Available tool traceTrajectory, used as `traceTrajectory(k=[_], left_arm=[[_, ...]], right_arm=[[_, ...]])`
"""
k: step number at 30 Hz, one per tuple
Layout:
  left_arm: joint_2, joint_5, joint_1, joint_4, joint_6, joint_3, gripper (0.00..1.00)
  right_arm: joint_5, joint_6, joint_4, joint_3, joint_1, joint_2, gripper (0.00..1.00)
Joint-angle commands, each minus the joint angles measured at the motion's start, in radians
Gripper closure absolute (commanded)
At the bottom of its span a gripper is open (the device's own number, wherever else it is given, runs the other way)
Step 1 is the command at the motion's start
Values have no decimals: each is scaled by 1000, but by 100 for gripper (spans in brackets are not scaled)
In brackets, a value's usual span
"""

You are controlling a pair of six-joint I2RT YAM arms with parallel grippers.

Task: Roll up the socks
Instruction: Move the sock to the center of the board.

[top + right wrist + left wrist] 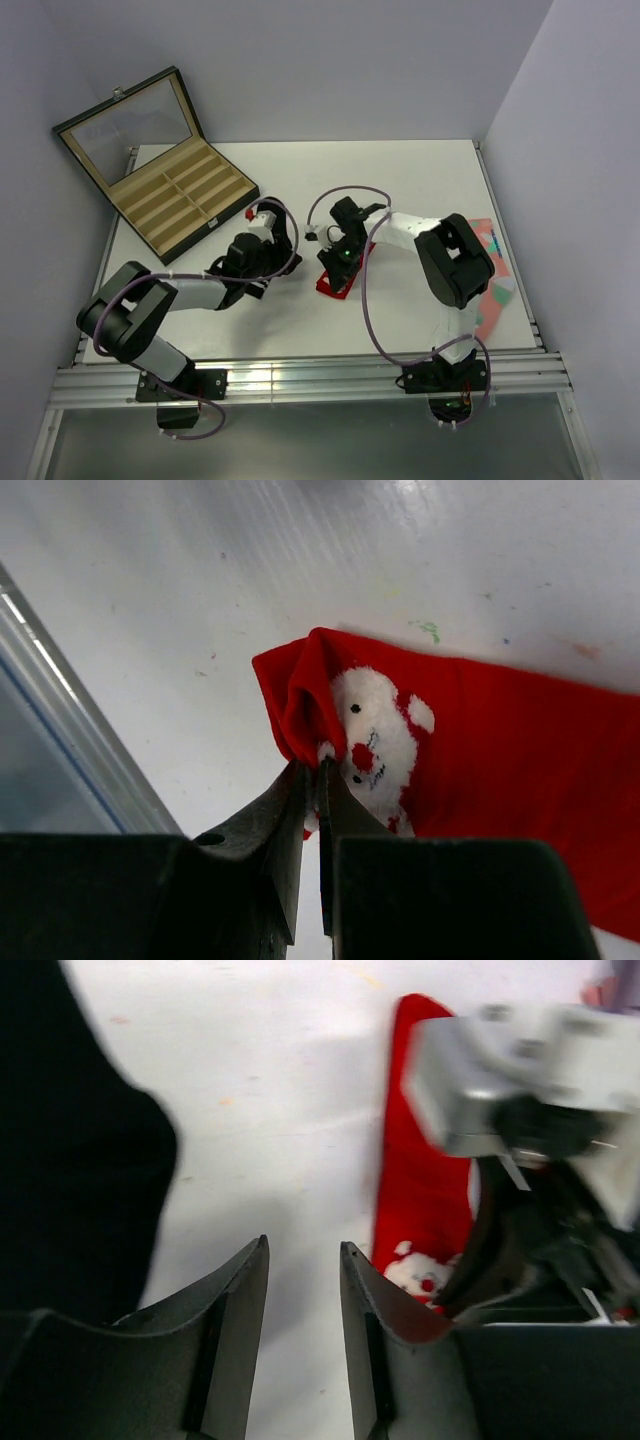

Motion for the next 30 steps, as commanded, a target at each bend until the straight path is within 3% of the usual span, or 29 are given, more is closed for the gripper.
traceTrajectory(k=[1, 19, 30], left_arm=[[27, 91, -37, 157, 64, 1, 59], [164, 214, -110, 353, 141, -1, 50], [235, 277, -114, 444, 132, 22, 52]], right_arm=[[-104, -33, -85, 54, -23, 54, 100], [-149, -41, -122, 84, -101, 125, 100], [-159, -41, -139, 82, -112, 125, 100]])
